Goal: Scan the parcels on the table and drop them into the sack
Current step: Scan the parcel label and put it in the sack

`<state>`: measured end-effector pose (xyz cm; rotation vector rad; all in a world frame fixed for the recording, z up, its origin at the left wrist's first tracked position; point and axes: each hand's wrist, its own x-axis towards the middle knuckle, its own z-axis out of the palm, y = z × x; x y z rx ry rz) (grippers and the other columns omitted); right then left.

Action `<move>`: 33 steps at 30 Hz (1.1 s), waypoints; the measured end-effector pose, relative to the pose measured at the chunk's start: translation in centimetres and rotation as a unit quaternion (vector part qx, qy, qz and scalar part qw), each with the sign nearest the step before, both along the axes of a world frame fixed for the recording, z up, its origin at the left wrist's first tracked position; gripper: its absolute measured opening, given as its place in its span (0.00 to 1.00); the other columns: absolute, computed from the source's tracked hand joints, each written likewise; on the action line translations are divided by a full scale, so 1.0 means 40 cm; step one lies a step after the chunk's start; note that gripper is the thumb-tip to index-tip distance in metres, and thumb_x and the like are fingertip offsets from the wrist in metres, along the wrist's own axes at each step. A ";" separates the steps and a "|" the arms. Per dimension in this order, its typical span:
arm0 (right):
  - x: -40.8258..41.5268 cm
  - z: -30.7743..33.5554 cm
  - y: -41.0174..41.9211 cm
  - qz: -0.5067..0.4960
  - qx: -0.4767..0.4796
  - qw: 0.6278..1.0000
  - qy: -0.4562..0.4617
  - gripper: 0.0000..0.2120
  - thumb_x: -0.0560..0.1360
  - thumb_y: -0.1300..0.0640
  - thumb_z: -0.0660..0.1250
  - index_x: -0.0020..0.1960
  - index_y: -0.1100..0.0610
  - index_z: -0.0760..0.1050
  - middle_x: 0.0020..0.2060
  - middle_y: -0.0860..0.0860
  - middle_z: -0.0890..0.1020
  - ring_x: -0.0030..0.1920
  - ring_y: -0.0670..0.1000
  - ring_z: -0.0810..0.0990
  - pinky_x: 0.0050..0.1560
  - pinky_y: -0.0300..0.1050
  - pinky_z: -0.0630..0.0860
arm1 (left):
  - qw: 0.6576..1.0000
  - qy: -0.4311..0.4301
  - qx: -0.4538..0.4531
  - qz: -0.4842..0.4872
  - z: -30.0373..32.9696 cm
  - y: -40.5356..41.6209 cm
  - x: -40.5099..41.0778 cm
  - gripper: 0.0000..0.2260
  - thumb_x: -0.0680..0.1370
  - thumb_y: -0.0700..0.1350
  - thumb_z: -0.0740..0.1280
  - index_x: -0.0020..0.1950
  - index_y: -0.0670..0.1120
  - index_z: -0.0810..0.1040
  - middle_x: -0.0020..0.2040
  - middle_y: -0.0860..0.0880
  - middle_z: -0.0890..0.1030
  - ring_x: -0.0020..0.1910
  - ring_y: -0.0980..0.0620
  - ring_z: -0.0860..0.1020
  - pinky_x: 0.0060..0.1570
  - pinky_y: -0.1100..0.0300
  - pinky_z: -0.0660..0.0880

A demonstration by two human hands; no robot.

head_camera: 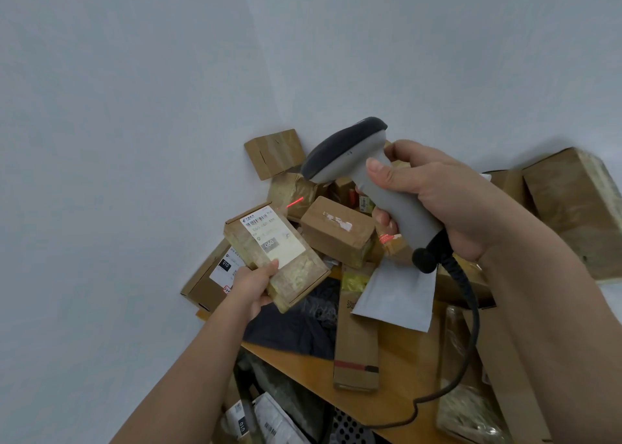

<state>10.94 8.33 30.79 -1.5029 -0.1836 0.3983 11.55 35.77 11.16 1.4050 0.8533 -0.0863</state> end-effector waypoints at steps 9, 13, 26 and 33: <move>-0.011 -0.002 0.032 -0.002 0.016 1.000 0.024 0.18 0.78 0.54 0.67 0.64 0.60 0.71 0.45 0.58 0.76 0.31 0.50 0.76 0.31 0.42 0.75 | 1.000 -0.001 -0.012 0.009 -0.018 0.018 -0.017 0.16 0.79 0.40 0.69 0.66 0.42 0.73 0.59 0.44 0.80 0.57 0.43 0.80 0.48 0.46 0.78; -0.024 -0.002 0.072 0.005 0.001 1.000 0.021 0.17 0.77 0.53 0.67 0.62 0.61 0.72 0.46 0.59 0.77 0.31 0.50 0.76 0.31 0.43 0.76 | 1.000 -0.010 -0.027 0.012 -0.033 0.040 -0.053 0.15 0.79 0.40 0.69 0.64 0.42 0.73 0.58 0.44 0.81 0.54 0.46 0.80 0.43 0.49 0.80; -0.170 -0.023 0.333 0.113 -0.020 0.993 0.019 0.12 0.79 0.53 0.65 0.59 0.58 0.73 0.41 0.55 0.78 0.30 0.50 0.77 0.32 0.44 0.75 | 0.998 -0.023 -0.021 0.060 -0.068 0.251 -0.330 0.18 0.78 0.41 0.69 0.67 0.43 0.71 0.60 0.45 0.80 0.56 0.46 0.81 0.47 0.50 0.81; -0.276 -0.052 0.470 0.142 -0.010 0.989 0.032 0.15 0.79 0.54 0.65 0.61 0.61 0.72 0.41 0.54 0.78 0.29 0.49 0.76 0.30 0.42 0.75 | 0.996 -0.009 0.003 0.084 -0.089 0.376 -0.481 0.14 0.78 0.41 0.70 0.62 0.42 0.73 0.57 0.44 0.81 0.54 0.44 0.82 0.55 0.43 0.79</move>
